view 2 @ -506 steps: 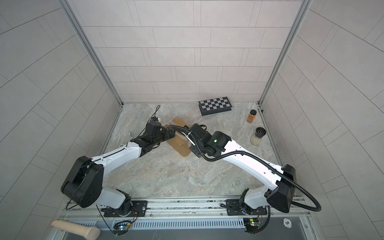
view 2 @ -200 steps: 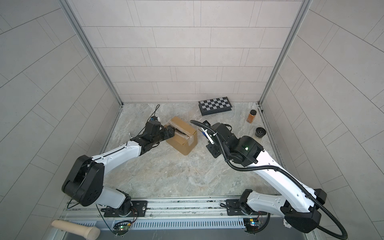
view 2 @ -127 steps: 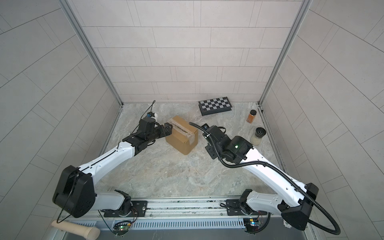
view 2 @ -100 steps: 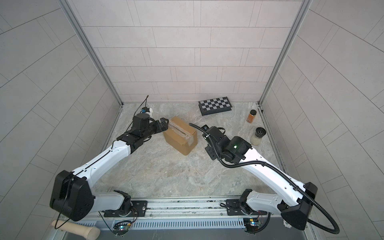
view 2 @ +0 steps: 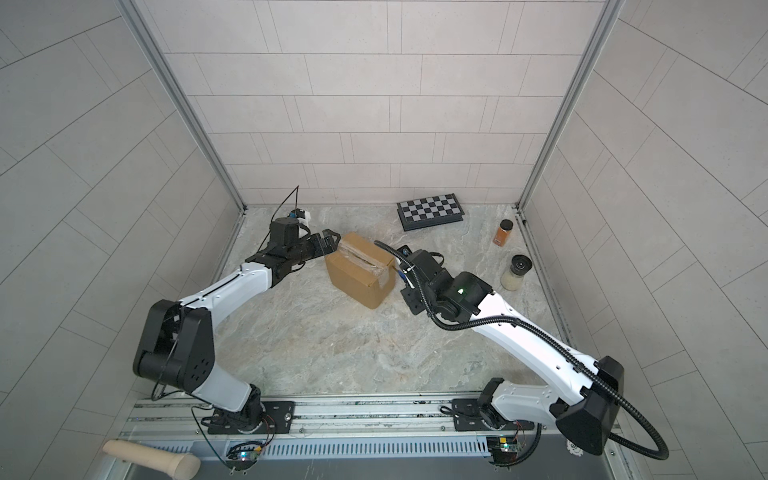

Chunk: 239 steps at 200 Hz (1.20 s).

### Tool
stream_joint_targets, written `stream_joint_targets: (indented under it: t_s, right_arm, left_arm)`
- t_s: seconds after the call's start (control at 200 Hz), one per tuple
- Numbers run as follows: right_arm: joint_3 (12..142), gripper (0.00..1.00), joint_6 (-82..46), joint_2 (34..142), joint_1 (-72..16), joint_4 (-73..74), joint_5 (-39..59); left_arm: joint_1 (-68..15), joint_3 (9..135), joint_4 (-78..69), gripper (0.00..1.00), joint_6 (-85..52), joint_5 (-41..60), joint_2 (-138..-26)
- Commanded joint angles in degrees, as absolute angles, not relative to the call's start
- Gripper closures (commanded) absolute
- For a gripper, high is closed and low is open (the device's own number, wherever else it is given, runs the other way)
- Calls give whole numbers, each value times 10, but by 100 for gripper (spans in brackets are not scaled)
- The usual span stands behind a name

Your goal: Unpack the express box

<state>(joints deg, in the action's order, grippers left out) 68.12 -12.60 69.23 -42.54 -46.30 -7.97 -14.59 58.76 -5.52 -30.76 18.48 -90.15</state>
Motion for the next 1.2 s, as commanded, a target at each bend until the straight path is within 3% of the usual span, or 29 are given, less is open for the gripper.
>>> stream_joint_targets:
  t_s: [0.0,0.405,0.586,0.776,0.906,1.031,1.191]
  right_arm:
    - [686,100,-121,710,-408,-408,-66]
    - [793,100,-75,873,-337,-295,-13]
    - [855,100,-79,925,-309,-315,-52]
    - [809,100,-98,862,-264,-340,-100]
    - [747,100,-112,791,-263,-377,-125]
    - [684,100,-133,725,-264,-399,-83]
    - [636,100,-166,665,-270,-400,-21]
  left_arm:
    - [-158,561,-118,1,-332,236,-885]
    - [-283,389,-176,1,-431,178,-757]
    - [-312,370,-132,0,-430,135,-689]
    - [-292,441,-21,0,-339,104,-658]
    - [-213,469,-8,0,-306,110,-678]
    - [-158,500,-33,0,-292,131,-736]
    - [-151,549,-61,0,-288,167,-820]
